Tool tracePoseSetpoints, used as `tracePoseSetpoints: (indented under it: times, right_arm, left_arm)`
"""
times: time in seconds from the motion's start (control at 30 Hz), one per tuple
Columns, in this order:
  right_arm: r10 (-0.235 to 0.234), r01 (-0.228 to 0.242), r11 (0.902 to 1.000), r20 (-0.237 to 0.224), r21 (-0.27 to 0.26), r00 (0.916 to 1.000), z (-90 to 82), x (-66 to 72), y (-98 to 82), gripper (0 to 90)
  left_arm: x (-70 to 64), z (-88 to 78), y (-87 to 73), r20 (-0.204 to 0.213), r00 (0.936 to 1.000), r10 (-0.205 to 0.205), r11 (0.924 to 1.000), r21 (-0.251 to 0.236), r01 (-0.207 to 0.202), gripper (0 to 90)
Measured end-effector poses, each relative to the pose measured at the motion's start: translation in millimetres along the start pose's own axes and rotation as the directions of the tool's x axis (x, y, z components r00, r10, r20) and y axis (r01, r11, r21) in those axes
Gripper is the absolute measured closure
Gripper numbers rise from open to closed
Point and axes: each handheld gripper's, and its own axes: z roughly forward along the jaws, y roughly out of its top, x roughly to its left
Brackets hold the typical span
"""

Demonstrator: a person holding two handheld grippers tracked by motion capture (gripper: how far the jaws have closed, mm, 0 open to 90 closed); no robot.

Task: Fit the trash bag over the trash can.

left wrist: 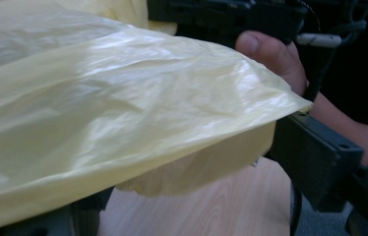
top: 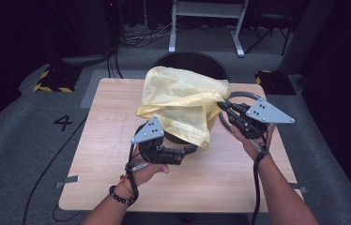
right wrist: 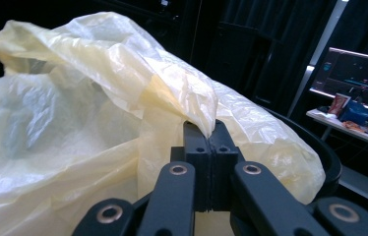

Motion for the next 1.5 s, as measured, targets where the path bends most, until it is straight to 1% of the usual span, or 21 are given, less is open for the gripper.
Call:
tracePoseSetpoints:
  times: [0.17,0.3,0.37,0.43,0.5,0.57,0.63,0.7,0.77,0.8,0.87,0.93,1.03,1.1,1.23,1.3,1.33,1.37,1.43,1.47,1.5]
  right_arm:
    - [-0.049,0.048,0.9988,0.027,0.007,0.9985,0.5,8.8,-2.5,90.0]
    - [-0.137,0.137,0.9906,0.068,-0.001,0.9883,-1.0,22.6,-5.6,90.0]
    - [-0.184,0.185,0.9828,0.086,0.006,0.9791,-1.4,28.8,-6.5,90.0]
    - [-0.219,0.22,0.9755,0.085,0.0,0.972,-2.0,34.6,-7.6,90.0]
    - [-0.235,0.236,0.9718,0.074,-0.001,0.9692,-1.9,37.1,-8.3,90.0]
    - [-0.24,0.24,0.9707,0.062,-0.001,0.9688,-1.4,38.2,-9.7,90.0]
    - [-0.224,0.225,0.9743,0.037,-0.011,0.9738,-2.0,37.6,-11.3,90.0]
    - [-0.217,0.217,0.976,0.023,-0.015,0.976,-2.9,37.5,-12.4,90.0]
    - [-0.204,0.204,0.9788,0.009,-0.022,0.979,-3.9,36.1,-13.4,90.0]
    - [-0.198,0.198,0.9798,0.006,-0.024,0.9801,-4.4,34.7,-13.8,90.0]
    - [-0.172,0.172,0.9848,0.004,-0.026,0.9852,-5.6,29.8,-14.6,90.0]
    - [-0.136,0.136,0.9903,0.006,-0.029,0.9908,-7.1,23.7,-14.5,90.0]
    - [-0.086,0.088,0.9958,0.048,-0.027,0.9951,-11.5,10.4,-13.6,90.0]
    - [-0.035,0.038,0.9986,0.075,-0.036,0.9966,-15.6,-0.9,-13.3,90.0]
    - [0.056,-0.055,0.9984,0.123,-0.017,0.9908,-18.0,-24.5,-14.8,90.0]
    - [0.104,-0.104,0.9945,0.143,-0.01,0.9842,-17.8,-36.2,-16.5,90.0]
    - [0.133,-0.132,0.9911,0.151,-0.013,0.9795,-17.5,-41.4,-17.2,90.0]
    - [0.16,-0.159,0.9871,0.15,-0.02,0.9757,-16.8,-47.3,-17.4,90.0]
    - [0.165,-0.167,0.9859,0.174,0.0,0.9708,-12.6,-53.5,-15.8,90.0]
    - [0.167,-0.17,0.9854,0.178,0.005,0.9698,-10.4,-55.7,-15.3,90.0]
    - [0.177,-0.185,0.9825,0.18,0.023,0.9675,-5.5,-60.2,-14.8,90.0]
  left_arm:
    - [-7.8,-1.7,-5.2,0.039,0.9987,-0.033,0.9991,-0.026,0.034,18.0]
    - [-8.6,-3.2,-3.0,0.026,0.9952,-0.095,0.993,-0.069,0.096,17.4]
    - [-9.1,-5.0,-1.8,0.032,0.9933,-0.111,0.9898,-0.086,0.114,19.2]
    - [-14.0,-6.2,-1.6,-0.003,0.9971,-0.076,0.992,-0.101,0.076,28.6]
    - [-16.5,-6.2,0.2,-0.037,0.9976,-0.058,0.9934,-0.102,0.054,30.6]
    - [-15.0,-5.2,2.5,-0.111,0.9926,-0.049,0.993,-0.112,0.037,41.6]
    - [-6.8,-3.8,4.9,-0.15,0.9871,-0.057,0.9931,-0.11,0.041,50.5]
    - [2.4,-1.9,6.3,-0.191,0.9795,-0.063,0.9934,-0.106,0.043,61.1]
    - [9.6,-0.4,7.6,-0.24,0.9704,-0.032,0.9959,-0.09,0.01,73.6]
    - [12.9,0.0,8.5,-0.248,0.9687,-0.011,0.9962,-0.087,-0.011,81.3]
    - [18.6,-0.4,11.6,-0.29,0.9565,0.029,0.9961,-0.072,-0.052,88.0]
    - [24.4,-2.4,16.2,-0.322,0.9437,0.076,0.9942,-0.048,-0.096,89.5]
    - [36.1,-11.9,23.5,-0.364,0.9251,0.109,0.9916,-0.026,-0.126,89.7]
    - [44.6,-21.3,28.8,-0.406,0.9057,0.122,0.9901,-0.013,-0.14,89.8]
    - [60.8,-35.8,36.9,-0.467,0.8747,0.131,0.9893,0.005,-0.146,89.9]
    - [70.0,-43.8,40.5,-0.471,0.8747,0.115,0.9916,0.001,-0.13,89.9]
    - [74.3,-47.1,42.2,-0.492,0.8621,0.123,0.9908,0.01,-0.135,89.9]
    - [76.7,-48.7,43.1,-0.502,0.8552,0.127,0.9904,0.016,-0.138,89.9]
    - [84.4,-51.7,45.8,-0.519,0.8458,0.124,0.9911,0.023,-0.131,89.9]
    - [90.0,-53.4,48.4,-0.537,0.8331,0.134,0.9901,0.036,-0.136,89.9]
    - [94.7,-54.3,49.8,-0.535,0.836,0.122,0.9919,0.034,-0.123,89.9]
